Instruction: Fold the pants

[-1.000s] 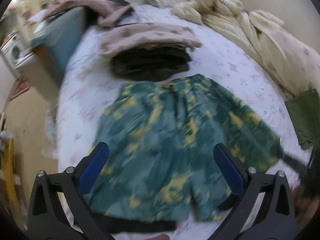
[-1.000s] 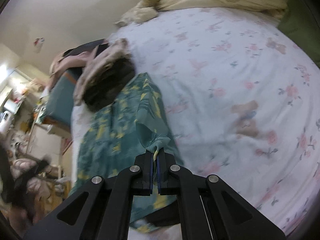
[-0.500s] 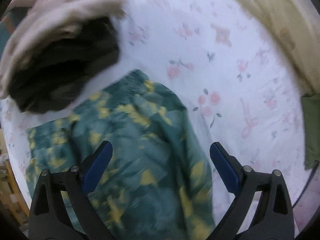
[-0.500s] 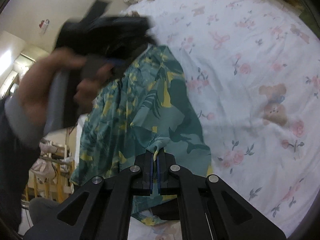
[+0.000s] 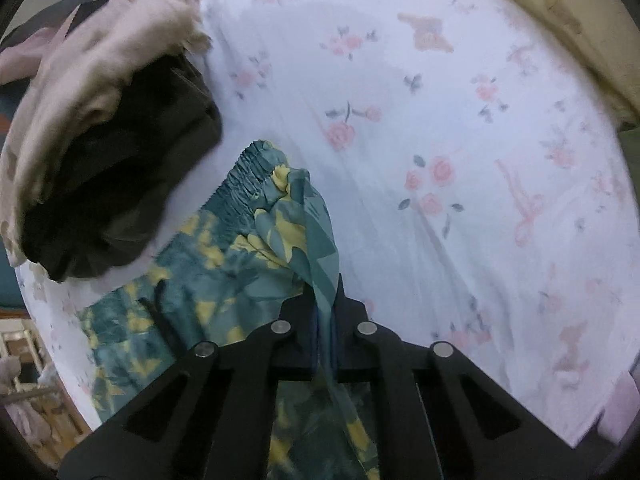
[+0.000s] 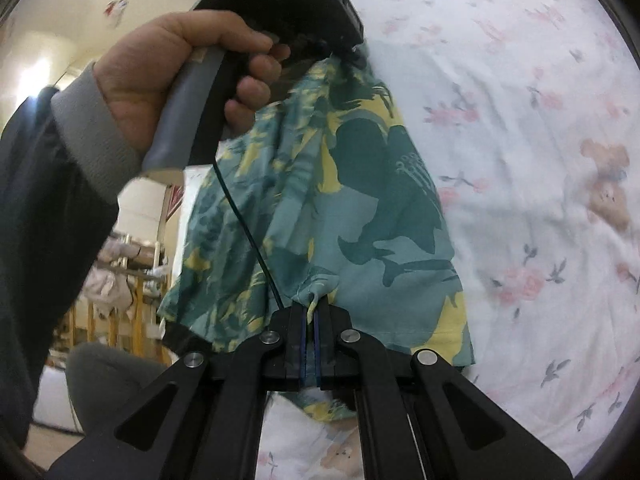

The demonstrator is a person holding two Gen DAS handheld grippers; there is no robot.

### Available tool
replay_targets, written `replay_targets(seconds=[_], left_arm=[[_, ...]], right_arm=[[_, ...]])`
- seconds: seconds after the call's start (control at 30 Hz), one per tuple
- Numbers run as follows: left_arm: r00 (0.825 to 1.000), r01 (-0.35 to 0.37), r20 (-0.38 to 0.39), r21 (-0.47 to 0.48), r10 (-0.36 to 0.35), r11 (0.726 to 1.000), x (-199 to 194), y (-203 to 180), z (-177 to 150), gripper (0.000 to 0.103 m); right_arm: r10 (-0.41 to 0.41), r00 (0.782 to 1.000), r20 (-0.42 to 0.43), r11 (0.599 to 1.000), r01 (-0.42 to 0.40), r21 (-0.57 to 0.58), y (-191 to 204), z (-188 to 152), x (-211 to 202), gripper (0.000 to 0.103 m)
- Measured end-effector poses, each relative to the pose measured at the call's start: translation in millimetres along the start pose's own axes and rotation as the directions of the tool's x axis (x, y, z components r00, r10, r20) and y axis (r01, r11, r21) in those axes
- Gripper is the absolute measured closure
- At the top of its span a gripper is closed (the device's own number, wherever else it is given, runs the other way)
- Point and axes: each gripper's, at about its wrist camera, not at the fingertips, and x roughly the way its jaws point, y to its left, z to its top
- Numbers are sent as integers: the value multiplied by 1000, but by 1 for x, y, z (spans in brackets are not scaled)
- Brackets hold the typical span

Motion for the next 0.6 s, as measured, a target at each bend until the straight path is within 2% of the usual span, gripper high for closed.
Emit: replay_targets(seconds=[0.13, 0.23, 0.43, 0.6], left_arm=[[999, 25, 38, 20, -26, 999, -39, 28, -13, 101], [998, 12, 62, 6, -12, 1000, -63, 67, -19, 101], [995, -55, 82, -52, 59, 997, -68, 149, -39, 101], [992, -112, 44, -102, 117, 988, -46, 194, -69, 101]], right_arm=[[71, 997, 37, 993, -67, -99, 31, 0, -11, 101], [148, 988, 36, 973, -139, -182, 68, 4, -9, 101], [233, 971, -56, 926, -239, -291, 144, 3, 28, 102], [227, 958, -176, 890, -278, -362, 205, -9, 86, 102]])
